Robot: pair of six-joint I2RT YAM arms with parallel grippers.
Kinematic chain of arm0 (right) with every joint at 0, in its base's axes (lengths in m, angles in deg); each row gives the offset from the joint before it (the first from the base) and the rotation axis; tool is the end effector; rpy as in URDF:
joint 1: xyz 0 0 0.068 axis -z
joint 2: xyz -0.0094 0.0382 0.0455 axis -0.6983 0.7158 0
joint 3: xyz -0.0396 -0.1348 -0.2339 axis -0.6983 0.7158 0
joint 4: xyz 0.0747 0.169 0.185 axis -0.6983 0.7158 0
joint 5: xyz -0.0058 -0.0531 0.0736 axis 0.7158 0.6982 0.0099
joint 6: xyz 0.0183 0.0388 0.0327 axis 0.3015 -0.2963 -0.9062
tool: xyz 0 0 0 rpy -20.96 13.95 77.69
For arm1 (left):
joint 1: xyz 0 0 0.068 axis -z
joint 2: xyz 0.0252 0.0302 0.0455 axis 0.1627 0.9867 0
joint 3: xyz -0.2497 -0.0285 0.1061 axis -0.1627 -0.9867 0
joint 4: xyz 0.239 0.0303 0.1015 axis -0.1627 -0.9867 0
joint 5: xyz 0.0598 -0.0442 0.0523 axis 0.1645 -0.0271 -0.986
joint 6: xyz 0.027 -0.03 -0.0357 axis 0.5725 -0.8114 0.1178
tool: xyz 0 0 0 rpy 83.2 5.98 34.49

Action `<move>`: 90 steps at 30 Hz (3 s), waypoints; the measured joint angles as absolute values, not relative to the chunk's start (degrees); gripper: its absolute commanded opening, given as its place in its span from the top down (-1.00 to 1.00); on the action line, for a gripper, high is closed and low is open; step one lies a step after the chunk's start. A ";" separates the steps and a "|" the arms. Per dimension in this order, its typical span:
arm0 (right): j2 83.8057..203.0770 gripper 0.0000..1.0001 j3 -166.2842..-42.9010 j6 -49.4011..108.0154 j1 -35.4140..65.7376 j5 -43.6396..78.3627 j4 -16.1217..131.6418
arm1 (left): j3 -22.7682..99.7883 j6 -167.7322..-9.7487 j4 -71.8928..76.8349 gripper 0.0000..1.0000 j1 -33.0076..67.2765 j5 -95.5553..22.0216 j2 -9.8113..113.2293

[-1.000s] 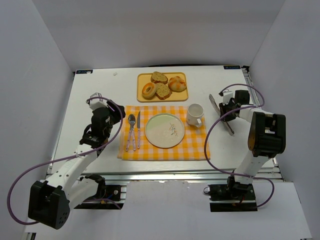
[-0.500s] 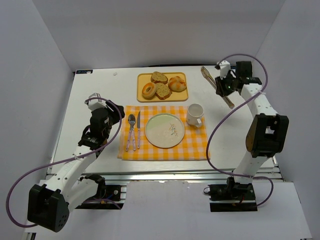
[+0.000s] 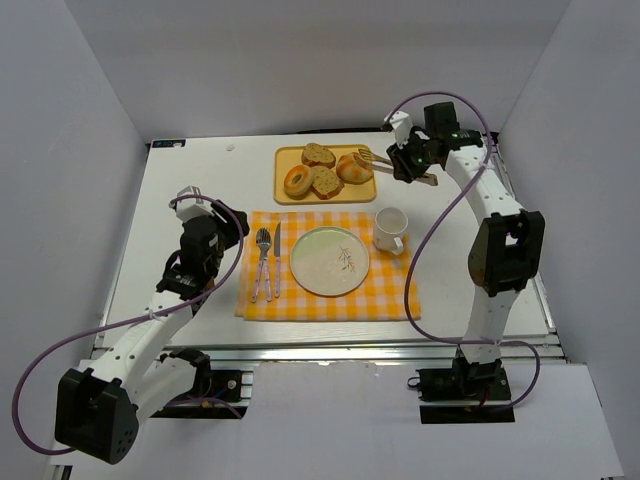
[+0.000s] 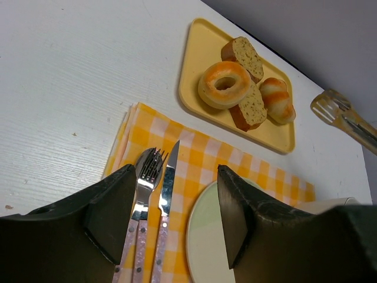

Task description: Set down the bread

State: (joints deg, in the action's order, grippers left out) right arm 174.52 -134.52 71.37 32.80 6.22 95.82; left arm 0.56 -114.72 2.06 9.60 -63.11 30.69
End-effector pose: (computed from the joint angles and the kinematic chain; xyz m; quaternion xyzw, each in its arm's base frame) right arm 0.4345 0.0999 0.3130 -0.4189 0.8128 0.0703 0.3986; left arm 0.2109 -0.0608 0.2659 -0.2201 0.7760 -0.1610 0.5688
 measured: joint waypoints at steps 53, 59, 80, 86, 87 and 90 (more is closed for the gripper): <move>183.94 -0.04 -140.18 71.04 25.31 18.06 94.05 | 0.58 -114.07 1.23 -0.40 9.60 -65.65 31.26; 185.40 0.18 -140.18 71.02 25.13 18.67 93.90 | 0.75 -114.07 1.21 -0.41 9.60 -65.72 31.28; 184.05 1.00 -140.09 69.46 25.37 17.08 95.18 | 1.96 -113.83 1.21 -0.41 9.60 -65.74 31.92; 174.10 1.00 -136.20 69.29 25.48 12.07 95.53 | 1.96 -113.85 1.30 -0.41 9.60 -65.69 31.92; 171.98 1.00 -135.04 69.33 25.48 10.98 95.38 | 1.96 -113.85 1.34 -0.41 9.60 -65.69 31.92; 164.90 1.00 -129.42 70.32 25.35 6.26 95.03 | 1.96 -113.85 1.65 -0.41 9.60 -65.69 31.92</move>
State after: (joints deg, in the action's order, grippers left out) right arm 164.90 -129.42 70.32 25.35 6.26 95.03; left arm 1.96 -113.85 1.65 9.60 -65.69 31.92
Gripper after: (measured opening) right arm 0.281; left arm 0.703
